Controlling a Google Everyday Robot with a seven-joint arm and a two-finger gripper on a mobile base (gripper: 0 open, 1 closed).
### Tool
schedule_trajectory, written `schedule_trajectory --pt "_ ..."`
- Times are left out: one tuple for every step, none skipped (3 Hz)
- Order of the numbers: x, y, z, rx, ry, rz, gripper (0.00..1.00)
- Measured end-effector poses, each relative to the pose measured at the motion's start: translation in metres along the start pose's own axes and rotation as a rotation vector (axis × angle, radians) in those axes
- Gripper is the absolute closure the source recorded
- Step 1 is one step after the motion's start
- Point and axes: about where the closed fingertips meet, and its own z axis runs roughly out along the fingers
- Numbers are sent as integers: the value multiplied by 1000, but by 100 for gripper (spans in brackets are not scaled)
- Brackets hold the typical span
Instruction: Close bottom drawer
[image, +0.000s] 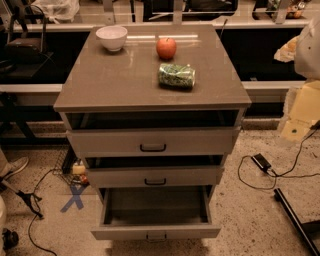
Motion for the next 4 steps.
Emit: schedule_trajectory --pt "0 0 0 0 0 0 0" --pt "7 8 45 -61 -24 39 0" --pt "17 29 155 -214 -129 143 0" --pt "9 48 282 -357 -278 266 0"
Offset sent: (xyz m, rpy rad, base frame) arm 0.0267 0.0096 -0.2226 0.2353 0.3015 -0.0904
